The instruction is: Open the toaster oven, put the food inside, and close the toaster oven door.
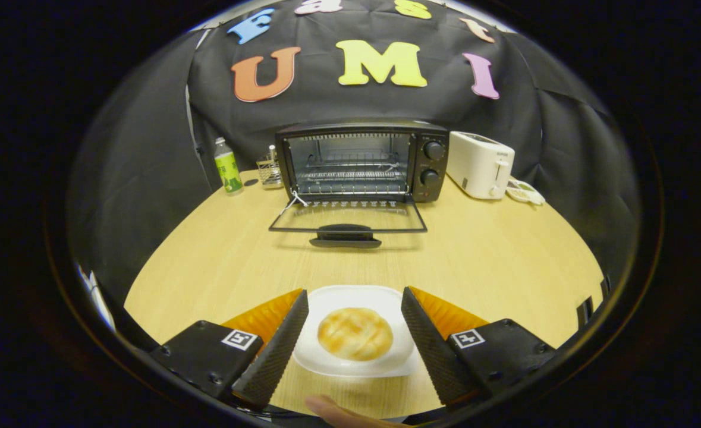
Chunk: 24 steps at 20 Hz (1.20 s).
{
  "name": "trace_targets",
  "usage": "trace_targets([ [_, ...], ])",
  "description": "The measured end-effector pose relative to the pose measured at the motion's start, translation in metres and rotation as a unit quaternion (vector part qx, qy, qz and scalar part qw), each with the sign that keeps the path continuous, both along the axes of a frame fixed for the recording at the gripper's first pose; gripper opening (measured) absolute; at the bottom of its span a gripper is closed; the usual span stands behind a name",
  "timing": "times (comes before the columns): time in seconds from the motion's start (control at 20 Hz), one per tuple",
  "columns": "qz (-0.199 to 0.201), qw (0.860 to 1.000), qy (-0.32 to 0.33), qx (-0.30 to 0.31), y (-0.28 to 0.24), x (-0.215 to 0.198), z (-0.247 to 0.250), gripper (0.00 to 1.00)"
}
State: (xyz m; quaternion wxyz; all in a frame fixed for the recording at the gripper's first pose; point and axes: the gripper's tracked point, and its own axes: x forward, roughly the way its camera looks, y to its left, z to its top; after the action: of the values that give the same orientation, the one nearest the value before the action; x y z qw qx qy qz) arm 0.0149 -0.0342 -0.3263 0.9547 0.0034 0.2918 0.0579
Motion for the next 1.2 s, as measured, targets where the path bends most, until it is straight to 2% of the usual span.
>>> trace_targets([
  [0.35, 0.011, 1.000, 0.025, 0.007, 0.004, -0.009, -0.034, 1.00],
  [0.7, 0.001, 0.999, 0.030, -0.018, -0.002, -0.012, -0.051, 1.00],
  [0.95, -0.009, 0.999, 0.045, 0.011, -0.001, -0.014, -0.064, 1.00],
  [1.2, -0.017, 0.999, 0.028, 0.033, 0.001, -0.014, -0.058, 1.00],
])
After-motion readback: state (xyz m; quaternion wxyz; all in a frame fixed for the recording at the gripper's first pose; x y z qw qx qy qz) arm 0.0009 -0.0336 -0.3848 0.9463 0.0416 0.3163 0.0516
